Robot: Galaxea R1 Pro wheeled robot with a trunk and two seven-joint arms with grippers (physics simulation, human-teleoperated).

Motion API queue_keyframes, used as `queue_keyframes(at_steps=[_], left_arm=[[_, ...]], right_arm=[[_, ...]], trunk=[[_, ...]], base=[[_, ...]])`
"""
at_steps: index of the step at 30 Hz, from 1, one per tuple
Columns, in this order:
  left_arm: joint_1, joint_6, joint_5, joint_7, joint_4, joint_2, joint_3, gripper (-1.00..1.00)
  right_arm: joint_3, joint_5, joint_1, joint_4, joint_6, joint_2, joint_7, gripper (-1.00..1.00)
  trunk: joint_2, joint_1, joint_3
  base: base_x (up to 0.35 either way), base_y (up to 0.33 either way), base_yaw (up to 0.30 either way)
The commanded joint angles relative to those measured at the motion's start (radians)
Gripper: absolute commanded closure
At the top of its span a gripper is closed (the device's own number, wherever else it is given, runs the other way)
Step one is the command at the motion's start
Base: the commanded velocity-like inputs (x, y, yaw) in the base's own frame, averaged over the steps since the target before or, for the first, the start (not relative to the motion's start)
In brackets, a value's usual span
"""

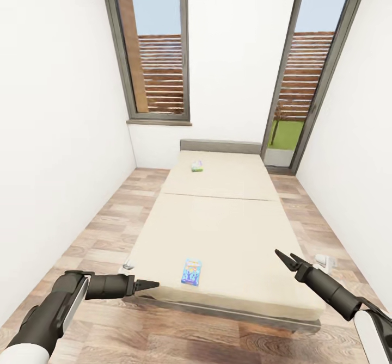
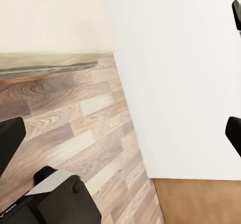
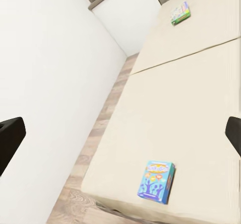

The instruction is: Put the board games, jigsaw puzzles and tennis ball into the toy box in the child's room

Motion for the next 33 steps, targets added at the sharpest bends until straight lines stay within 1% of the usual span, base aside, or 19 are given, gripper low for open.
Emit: queue_keyframes(at_steps=[1,8,21,33], left_arm=[[-0.001,0.004,0.000,-0.004,-0.001,0.000,0.001,-1.00],[-0.001,-0.037,-0.001,-0.006,-0.001,0.000,0.001,-1.00],[-0.001,-0.042,-0.002,-0.007,-0.001,0.000,0.002,-1.00],[-0.001,-0.042,-0.001,-0.007,-0.001,0.000,0.002,-1.00]], right_arm=[[-0.001,-0.006,-0.001,0.000,0.008,0.001,0.000,-1.00],[-0.002,-0.008,-0.001,0.001,0.006,0.003,-0.006,-1.00],[-0.001,-0.010,-0.001,0.002,0.006,0.003,-0.005,-1.00],[-0.001,-0.011,-0.001,0.002,0.012,0.003,-0.001,-1.00]], trunk=[[-0.002,0.001,-0.002],[-0.002,0.001,-0.002],[-0.002,0.001,-0.002],[-0.002,0.001,-0.002]], base=[[0.013,-0.166,0.000],[0.026,-0.187,0.000],[0.006,-0.017,0.000],[0.057,0.000,0.000]])
